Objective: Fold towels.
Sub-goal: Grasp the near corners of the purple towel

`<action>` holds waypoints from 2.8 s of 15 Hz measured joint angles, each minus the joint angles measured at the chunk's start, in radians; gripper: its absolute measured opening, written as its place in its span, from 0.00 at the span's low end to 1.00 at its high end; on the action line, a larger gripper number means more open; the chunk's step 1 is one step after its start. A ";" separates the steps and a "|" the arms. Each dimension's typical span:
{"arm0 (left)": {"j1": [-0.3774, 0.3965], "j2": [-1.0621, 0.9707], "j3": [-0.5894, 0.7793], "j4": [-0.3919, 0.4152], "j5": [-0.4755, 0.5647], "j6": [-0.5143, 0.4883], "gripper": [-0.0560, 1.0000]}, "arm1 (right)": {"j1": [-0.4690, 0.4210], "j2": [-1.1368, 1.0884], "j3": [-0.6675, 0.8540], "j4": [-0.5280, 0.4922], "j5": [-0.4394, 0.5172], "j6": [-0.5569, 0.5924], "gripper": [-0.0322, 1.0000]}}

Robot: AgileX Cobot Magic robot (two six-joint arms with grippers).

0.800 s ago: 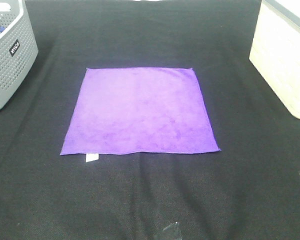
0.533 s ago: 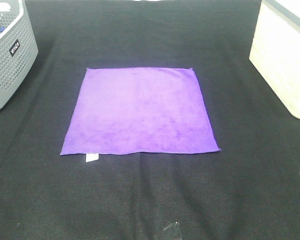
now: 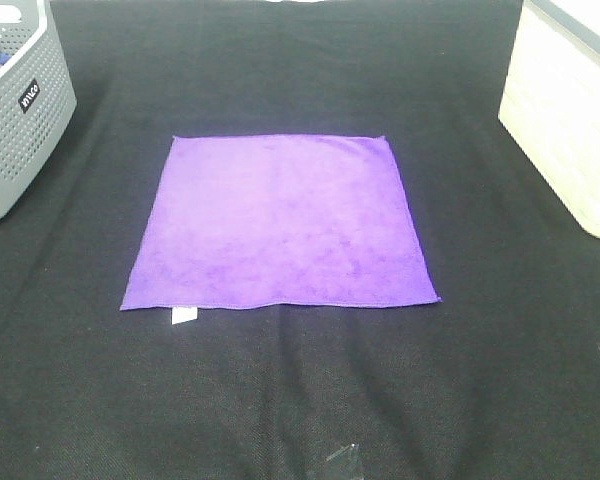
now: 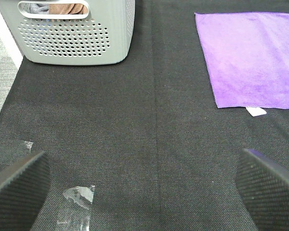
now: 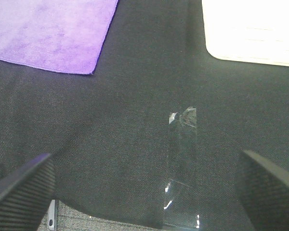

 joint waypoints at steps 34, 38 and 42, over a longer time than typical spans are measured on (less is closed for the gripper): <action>0.000 0.000 0.000 0.000 0.000 0.000 0.99 | 0.000 0.000 0.000 0.000 0.000 0.000 0.96; 0.000 0.000 0.000 0.000 0.000 0.000 0.99 | 0.000 0.000 0.000 0.000 0.000 0.000 0.96; 0.000 0.146 -0.061 0.001 0.059 0.000 0.99 | 0.000 0.116 -0.046 0.032 0.018 0.017 0.96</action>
